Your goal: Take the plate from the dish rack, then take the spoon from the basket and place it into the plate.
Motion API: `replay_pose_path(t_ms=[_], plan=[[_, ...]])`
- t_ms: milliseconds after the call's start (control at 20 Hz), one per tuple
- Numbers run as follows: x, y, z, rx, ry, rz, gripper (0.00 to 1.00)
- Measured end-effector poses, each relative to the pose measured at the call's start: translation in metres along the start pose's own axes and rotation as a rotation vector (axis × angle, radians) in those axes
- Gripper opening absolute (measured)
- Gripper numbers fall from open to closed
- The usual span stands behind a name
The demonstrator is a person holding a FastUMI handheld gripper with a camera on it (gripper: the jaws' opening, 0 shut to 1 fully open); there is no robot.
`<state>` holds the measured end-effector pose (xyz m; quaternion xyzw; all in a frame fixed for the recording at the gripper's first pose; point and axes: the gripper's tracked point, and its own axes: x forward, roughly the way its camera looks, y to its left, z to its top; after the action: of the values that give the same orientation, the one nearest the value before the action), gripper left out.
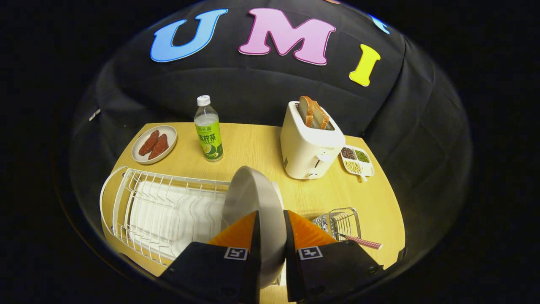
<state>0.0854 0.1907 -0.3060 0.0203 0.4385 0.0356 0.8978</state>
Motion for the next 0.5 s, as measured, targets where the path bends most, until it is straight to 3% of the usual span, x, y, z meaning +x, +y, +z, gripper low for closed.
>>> replay_pose_path(t_ms=[300, 400, 500], plan=[[-0.015, -0.004, 0.055, -0.232, -0.154, -0.102, 0.27], [-0.025, -0.010, 0.075, -0.239, -0.200, -0.119, 0.27], [-0.042, -0.014, 0.088, -0.184, -0.233, -0.081, 0.27]])
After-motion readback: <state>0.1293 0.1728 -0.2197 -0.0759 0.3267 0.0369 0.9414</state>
